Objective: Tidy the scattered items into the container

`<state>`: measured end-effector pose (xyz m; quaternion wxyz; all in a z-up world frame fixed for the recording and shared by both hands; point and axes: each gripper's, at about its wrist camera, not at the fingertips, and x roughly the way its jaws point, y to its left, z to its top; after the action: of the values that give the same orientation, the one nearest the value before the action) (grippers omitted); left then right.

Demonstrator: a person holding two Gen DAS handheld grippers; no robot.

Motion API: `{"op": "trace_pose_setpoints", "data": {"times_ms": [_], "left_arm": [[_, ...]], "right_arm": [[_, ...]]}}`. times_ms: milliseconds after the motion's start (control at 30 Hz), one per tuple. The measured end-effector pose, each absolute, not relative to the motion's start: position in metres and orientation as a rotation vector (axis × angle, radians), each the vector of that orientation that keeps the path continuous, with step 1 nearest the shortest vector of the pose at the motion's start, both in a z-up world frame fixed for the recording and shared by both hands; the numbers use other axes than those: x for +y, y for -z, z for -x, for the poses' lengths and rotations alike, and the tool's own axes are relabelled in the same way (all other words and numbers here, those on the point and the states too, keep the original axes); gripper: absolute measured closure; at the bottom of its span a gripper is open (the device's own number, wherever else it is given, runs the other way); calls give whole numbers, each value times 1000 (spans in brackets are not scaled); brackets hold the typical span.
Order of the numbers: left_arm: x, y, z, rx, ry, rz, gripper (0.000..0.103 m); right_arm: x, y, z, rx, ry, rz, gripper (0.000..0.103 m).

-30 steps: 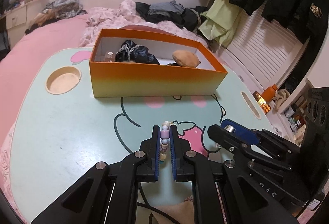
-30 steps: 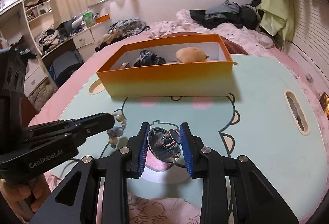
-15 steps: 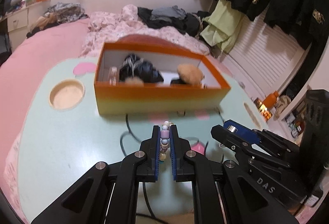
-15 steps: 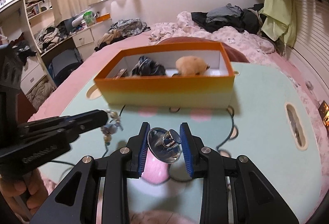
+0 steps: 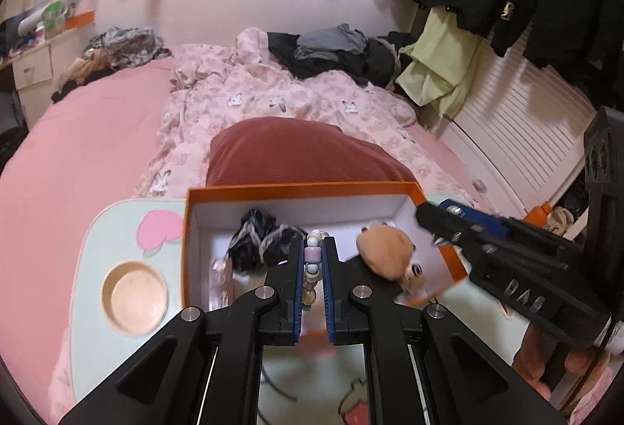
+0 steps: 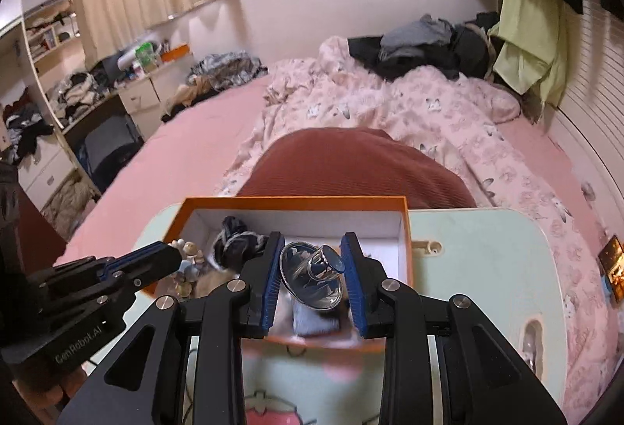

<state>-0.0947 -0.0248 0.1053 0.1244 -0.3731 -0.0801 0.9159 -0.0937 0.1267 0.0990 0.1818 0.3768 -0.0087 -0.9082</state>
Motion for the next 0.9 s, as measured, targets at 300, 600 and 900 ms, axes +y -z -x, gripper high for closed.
{"op": "trace_pose_setpoints", "data": {"times_ms": [300,600,900], "left_arm": [[-26,-89,118,-301,-2695,1124,51],[-43,-91,94,-321,-2743,1050,30],[-40,-90,52,-217,-2736,1056,19]], "right_arm": [[120,-79,116,-39,2504,-1144,70],[138,-94,107,-126,2563,-1073,37],[121,-93,53,132,2624,-1025,37]]}}
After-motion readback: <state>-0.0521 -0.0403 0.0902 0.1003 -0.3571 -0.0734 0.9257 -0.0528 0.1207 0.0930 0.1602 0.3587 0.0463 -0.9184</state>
